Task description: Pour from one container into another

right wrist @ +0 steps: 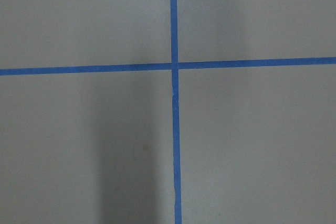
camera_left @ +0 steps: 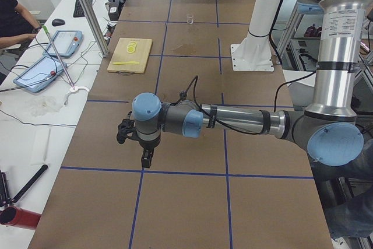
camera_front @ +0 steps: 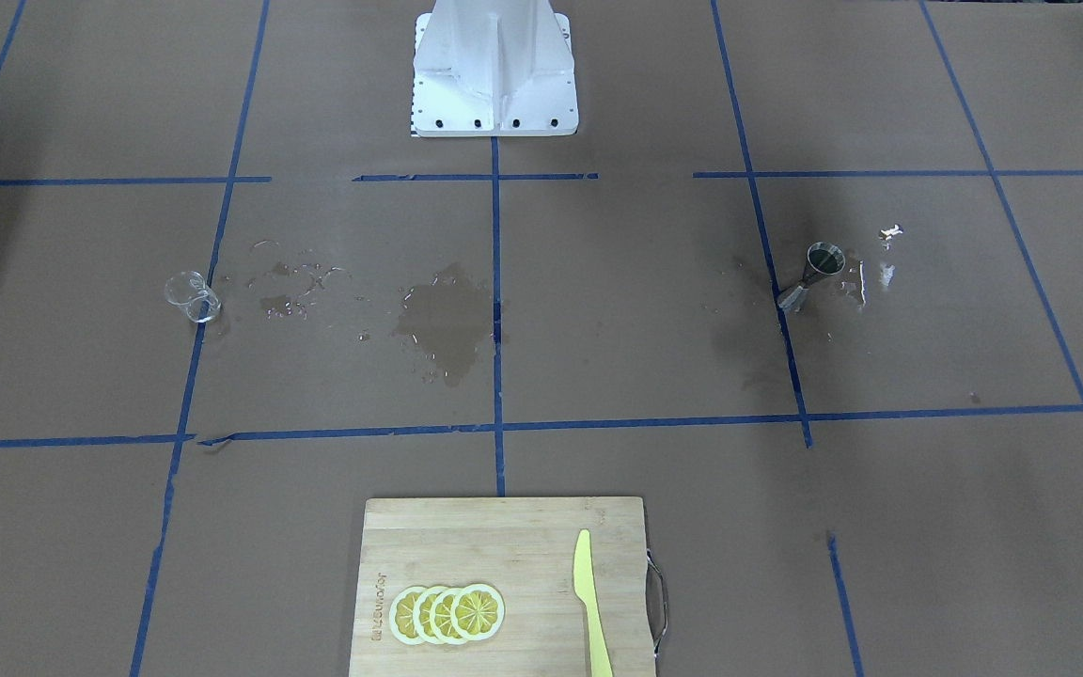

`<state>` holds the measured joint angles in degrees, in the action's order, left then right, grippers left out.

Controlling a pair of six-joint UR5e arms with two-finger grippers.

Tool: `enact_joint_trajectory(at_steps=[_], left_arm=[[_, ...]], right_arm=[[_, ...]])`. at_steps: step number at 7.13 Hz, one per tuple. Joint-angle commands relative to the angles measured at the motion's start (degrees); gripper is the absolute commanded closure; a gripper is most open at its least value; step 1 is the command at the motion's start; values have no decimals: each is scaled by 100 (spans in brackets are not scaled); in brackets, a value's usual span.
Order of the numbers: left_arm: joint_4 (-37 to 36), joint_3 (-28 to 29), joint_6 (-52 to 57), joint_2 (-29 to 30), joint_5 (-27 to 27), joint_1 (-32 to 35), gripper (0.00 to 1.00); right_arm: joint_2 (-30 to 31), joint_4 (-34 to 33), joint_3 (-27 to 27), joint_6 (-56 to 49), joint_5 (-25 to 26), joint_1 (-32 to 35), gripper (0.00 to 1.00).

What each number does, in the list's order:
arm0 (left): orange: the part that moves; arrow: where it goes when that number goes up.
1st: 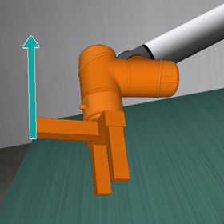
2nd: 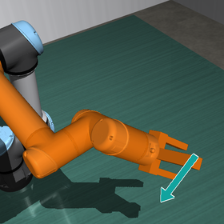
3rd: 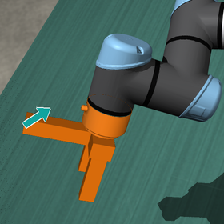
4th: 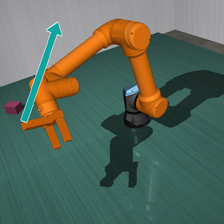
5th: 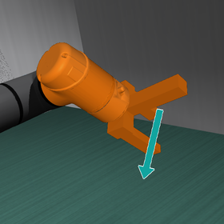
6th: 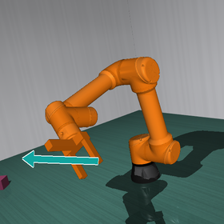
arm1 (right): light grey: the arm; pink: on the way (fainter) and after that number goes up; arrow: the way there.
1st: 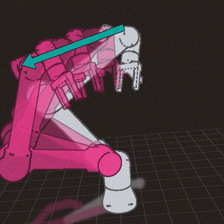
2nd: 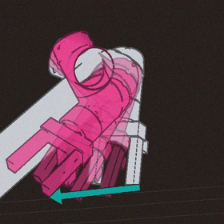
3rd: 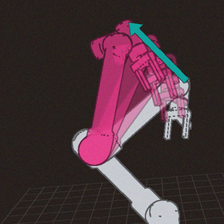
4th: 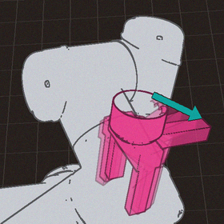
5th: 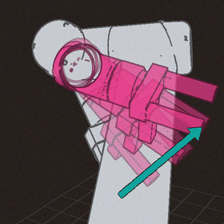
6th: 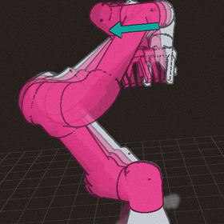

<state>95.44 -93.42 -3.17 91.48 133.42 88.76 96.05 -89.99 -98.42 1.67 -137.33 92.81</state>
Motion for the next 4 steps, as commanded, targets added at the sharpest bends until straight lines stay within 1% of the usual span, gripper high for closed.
enact_joint_trajectory(at_steps=[1, 4], left_arm=[[1, 0, 27, -8, 0, 1, 0], [10, 0, 36, -8, 0, 1, 0]], right_arm=[[1, -1, 7, 0, -5, 0, 0], [1, -1, 33, 0, 4, 0, 0]])
